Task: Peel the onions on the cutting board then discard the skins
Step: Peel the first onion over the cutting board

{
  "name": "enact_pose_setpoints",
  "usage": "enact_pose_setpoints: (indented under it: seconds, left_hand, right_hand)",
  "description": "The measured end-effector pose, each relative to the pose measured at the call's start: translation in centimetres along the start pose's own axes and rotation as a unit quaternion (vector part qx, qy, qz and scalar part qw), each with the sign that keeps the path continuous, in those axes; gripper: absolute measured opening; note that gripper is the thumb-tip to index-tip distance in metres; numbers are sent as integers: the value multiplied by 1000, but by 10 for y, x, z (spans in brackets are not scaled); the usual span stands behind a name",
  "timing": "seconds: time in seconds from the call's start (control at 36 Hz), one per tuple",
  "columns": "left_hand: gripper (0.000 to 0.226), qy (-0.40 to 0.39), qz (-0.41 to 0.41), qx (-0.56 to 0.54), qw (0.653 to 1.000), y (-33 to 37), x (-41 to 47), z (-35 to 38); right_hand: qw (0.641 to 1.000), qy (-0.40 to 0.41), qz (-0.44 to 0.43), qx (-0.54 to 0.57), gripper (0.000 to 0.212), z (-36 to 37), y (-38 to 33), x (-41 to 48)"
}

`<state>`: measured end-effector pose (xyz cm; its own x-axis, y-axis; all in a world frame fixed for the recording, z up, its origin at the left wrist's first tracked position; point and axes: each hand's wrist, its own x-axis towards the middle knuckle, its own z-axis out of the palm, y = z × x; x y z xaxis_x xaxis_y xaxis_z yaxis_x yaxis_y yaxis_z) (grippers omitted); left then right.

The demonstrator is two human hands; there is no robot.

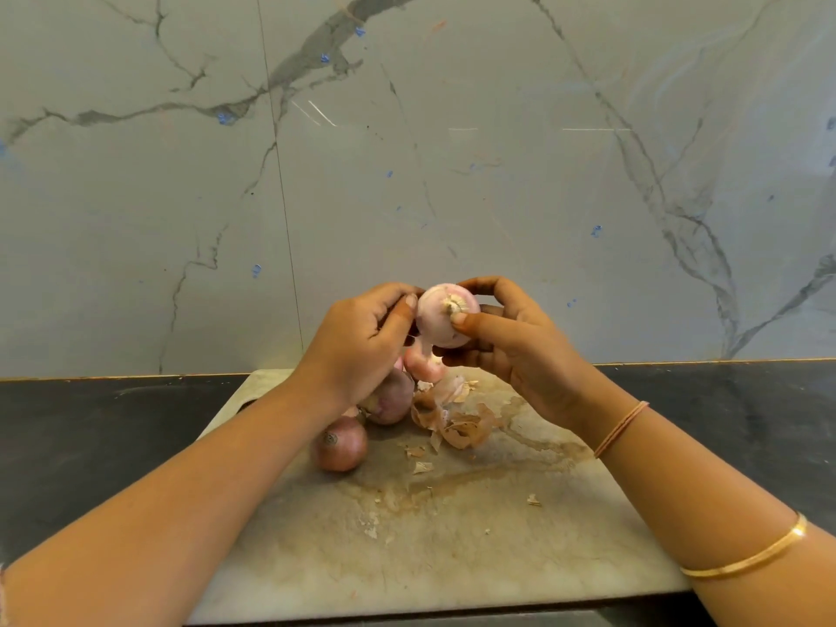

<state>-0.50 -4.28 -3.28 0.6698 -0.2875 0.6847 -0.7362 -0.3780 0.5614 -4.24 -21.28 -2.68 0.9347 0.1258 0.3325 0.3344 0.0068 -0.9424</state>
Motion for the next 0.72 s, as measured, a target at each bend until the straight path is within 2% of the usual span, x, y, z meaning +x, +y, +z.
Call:
enact_pose_setpoints:
  seconds: [0.08, 0.19, 0.33, 0.44, 0.58, 0.72]
  left_hand:
    - [24, -26, 2, -2, 1000, 3, -1, 0]
    - [45, -33, 35, 38, 998, 3, 1, 1]
    - [25, -23, 18, 25, 999, -1, 1, 4]
    - [14, 4, 18, 30, 999, -2, 2, 3]
    - [14, 25, 35, 63, 997, -5, 4, 1]
    - [14, 20, 40, 112, 993, -8, 6, 2]
  right_hand:
    - [1000, -3, 0, 5, 34, 0, -1, -1]
    - [1000, -3, -8, 7, 35, 0, -4, -1]
    - [999, -13, 14, 32, 33, 1, -12, 4]
    - [995, -57, 61, 50, 30, 0, -26, 12]
    - [992, -91, 83, 19, 38, -2, -35, 24]
    - [993, -81, 82, 36, 37, -2, -23, 26]
